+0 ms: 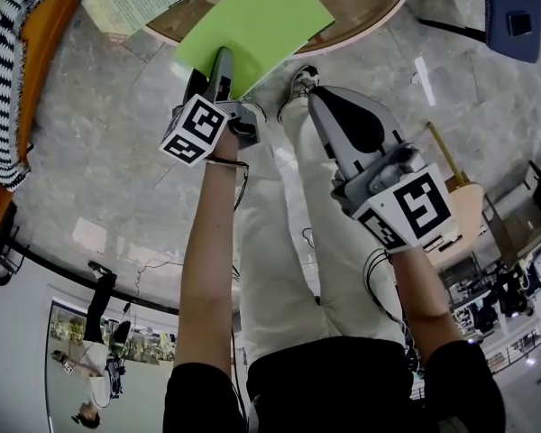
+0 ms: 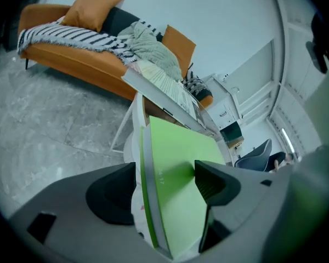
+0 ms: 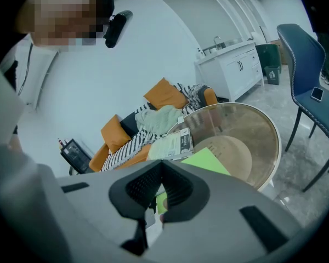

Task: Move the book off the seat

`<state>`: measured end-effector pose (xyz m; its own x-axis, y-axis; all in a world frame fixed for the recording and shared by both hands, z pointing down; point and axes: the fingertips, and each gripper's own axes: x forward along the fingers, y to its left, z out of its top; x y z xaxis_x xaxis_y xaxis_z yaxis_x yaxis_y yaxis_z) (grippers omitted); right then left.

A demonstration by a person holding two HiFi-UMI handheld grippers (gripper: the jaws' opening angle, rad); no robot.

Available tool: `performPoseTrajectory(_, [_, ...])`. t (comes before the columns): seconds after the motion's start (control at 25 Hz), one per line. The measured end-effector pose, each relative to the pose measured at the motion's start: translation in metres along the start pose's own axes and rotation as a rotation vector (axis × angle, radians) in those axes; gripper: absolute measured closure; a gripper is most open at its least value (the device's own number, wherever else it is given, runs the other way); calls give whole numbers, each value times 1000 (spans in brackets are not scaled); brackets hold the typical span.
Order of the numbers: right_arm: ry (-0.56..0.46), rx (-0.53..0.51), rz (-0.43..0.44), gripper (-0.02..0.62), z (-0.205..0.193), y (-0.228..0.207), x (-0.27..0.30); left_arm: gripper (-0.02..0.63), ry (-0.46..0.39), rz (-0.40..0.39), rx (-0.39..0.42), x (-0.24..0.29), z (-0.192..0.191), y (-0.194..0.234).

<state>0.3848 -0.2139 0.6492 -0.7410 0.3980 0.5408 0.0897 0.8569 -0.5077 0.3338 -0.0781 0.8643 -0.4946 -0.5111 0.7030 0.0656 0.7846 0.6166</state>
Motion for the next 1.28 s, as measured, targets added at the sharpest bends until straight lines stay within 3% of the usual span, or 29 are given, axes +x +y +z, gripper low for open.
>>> performPoseTrajectory(0.12, [-3, -3, -3, 580, 2, 4, -1, 278, -18, 55, 73, -5, 4, 0])
performPoseTrajectory(0.36, [-19, -14, -5, 580, 11, 14, -5, 278, -52, 74, 69, -24, 17, -2])
performPoseTrajectory(0.52, [-40, -27, -5, 581, 20, 21, -4, 279, -73, 99, 112, -41, 30, -4])
performPoseTrajectory(0.64, [-61, -41, 1, 580, 27, 29, -5, 331, -102, 95, 167, -62, 43, -14])
performPoseTrajectory(0.76, [-85, -49, 5, 580, 37, 37, -7, 423, -144, 36, 253, -87, 59, -43])
performPoseTrajectory(0.84, [-106, -57, 4, 580, 46, 43, -8, 436, -176, -28, 317, -102, 72, -69])
performPoseTrajectory(1.04, [-166, -80, 3, 580, 72, 60, -18, 571, -291, -153, 569, -145, 107, -143])
performPoseTrajectory(1.28, [-267, -100, -3, 580, 106, 83, -49, 597, -397, -366, 662, -205, 133, -228])
